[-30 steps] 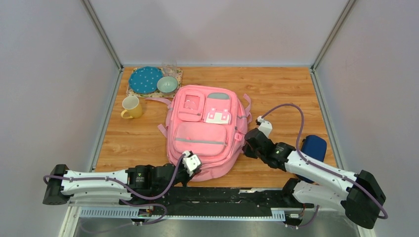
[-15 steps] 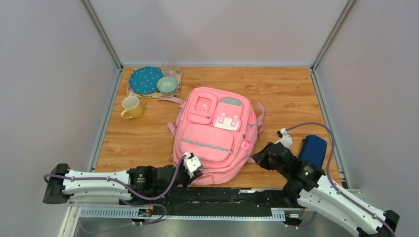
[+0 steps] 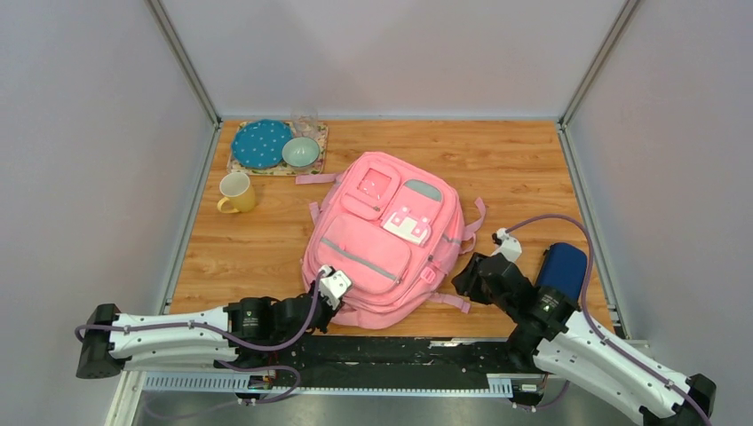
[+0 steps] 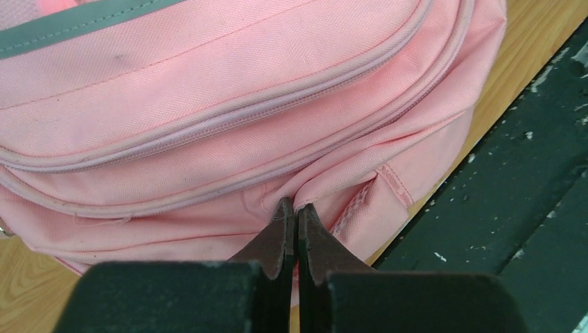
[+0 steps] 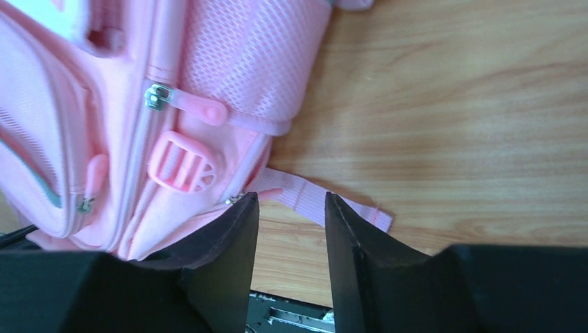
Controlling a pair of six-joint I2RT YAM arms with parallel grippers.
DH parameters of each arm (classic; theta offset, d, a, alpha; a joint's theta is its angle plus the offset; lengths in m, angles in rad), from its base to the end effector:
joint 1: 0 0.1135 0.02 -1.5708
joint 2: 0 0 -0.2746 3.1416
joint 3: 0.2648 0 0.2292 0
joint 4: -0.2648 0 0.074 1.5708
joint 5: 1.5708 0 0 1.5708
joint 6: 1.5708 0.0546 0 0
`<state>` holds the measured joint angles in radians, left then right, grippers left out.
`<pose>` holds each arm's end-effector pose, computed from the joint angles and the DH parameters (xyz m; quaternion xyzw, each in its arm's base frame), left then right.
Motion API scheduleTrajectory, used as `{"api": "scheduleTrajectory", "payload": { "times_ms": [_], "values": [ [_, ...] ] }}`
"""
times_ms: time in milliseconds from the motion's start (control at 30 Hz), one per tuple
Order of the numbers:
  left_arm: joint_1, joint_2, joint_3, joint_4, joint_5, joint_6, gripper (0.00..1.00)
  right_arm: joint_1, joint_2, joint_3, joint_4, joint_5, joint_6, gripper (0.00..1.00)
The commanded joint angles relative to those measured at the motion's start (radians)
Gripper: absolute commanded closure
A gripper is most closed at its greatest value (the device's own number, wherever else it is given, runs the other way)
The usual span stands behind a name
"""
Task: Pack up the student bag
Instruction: Unzip the student bag at the center of the board.
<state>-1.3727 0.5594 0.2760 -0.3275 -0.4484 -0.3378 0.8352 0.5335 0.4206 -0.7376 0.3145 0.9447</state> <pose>0.0463 -0.1104 0.1843 0.3386 0.8024 -0.2104 0.4442 0.0751 0.0578 0.1932 0.1057 0.9199 0.1782 0.3330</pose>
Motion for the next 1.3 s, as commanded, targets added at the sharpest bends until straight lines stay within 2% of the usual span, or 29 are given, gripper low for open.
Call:
{"api": "scheduleTrajectory", "payload": {
  "times_ms": [0,167,300,400,567,667,900,1267],
  "values": [
    [0.012,0.014,0.049,-0.093,-0.122,-0.056,1.00,-0.004,0.041,0.093,0.180,-0.021,-0.191,0.55],
    [0.020,-0.018,0.054,-0.143,-0.177,-0.099,1.00,-0.008,0.203,0.155,0.294,-0.086,-0.326,0.55],
    [0.021,-0.047,0.052,-0.165,-0.173,-0.118,1.00,-0.019,0.374,0.219,0.368,-0.152,-0.425,0.55],
    [0.023,-0.056,0.052,-0.185,-0.170,-0.125,1.00,-0.047,0.439,0.233,0.414,-0.195,-0.487,0.56],
    [0.023,-0.076,0.043,-0.191,-0.161,-0.125,1.00,-0.134,0.482,0.224,0.440,-0.290,-0.550,0.56],
    [0.026,-0.084,0.037,-0.189,-0.162,-0.121,1.00,-0.169,0.482,0.198,0.474,-0.429,-0.581,0.57],
    [0.040,-0.090,0.026,-0.176,-0.144,-0.101,1.00,-0.169,0.510,0.184,0.478,-0.601,-0.615,0.59],
    [0.057,-0.096,0.029,-0.156,-0.093,-0.083,1.00,-0.169,0.488,0.158,0.441,-0.580,-0.606,0.56]
  ]
}}
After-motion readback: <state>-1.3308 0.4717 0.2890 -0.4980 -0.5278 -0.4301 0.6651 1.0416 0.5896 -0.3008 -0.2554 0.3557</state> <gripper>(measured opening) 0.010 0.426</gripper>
